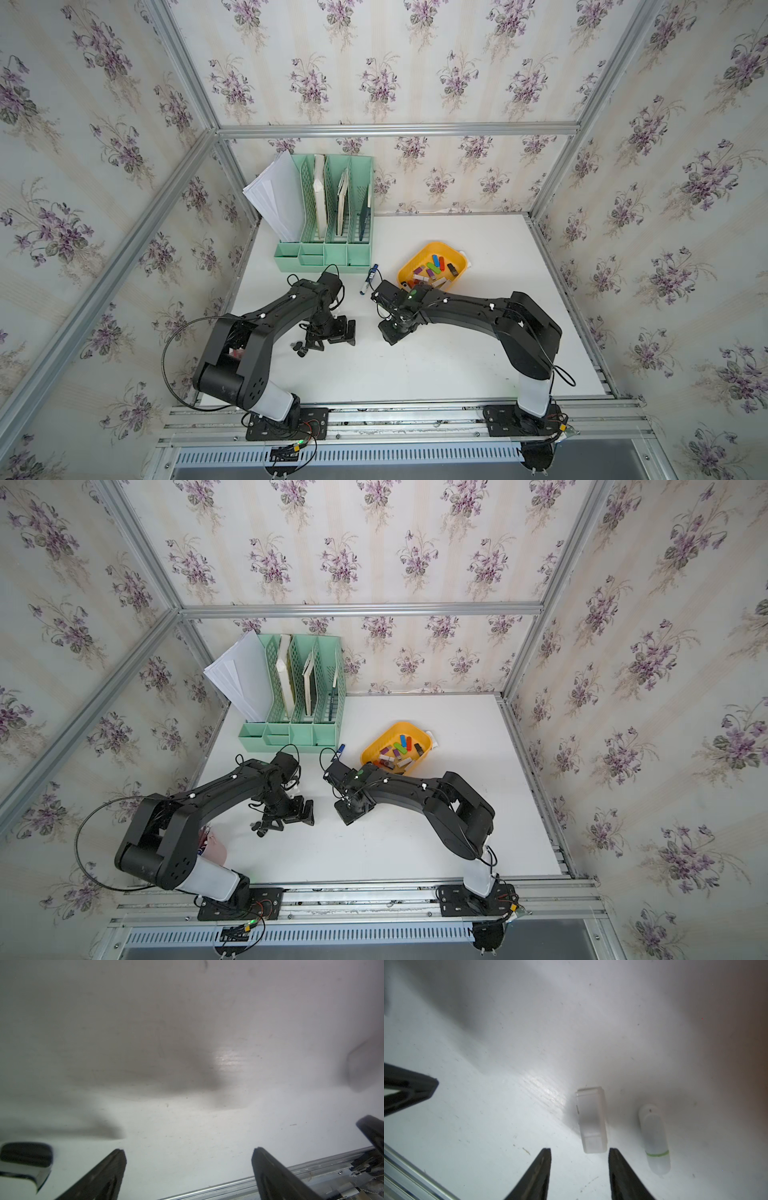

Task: Put the usb flash drive into the storage box
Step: Pick up the USB flash from the center of the board.

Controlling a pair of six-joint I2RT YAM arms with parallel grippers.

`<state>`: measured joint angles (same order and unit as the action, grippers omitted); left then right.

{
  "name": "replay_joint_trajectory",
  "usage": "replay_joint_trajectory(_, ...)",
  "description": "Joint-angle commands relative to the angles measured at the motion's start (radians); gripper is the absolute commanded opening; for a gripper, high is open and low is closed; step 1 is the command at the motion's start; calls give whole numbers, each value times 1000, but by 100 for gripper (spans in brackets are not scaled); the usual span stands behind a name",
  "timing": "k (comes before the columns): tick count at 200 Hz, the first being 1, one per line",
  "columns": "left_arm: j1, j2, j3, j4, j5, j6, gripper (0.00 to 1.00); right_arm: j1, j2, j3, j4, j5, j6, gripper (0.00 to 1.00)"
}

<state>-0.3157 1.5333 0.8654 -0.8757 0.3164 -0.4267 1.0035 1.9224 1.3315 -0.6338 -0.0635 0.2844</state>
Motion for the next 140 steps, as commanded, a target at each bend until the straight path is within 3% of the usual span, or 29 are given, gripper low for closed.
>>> replay_joint_trajectory(1,0,-4,-2,-11,-13,-1,99,3,13,-6,26,-6,4,50)
replay_joint_trajectory(140,0,-5,-2,-14,-15,0,99,2,77,26,2,58,-13,46)
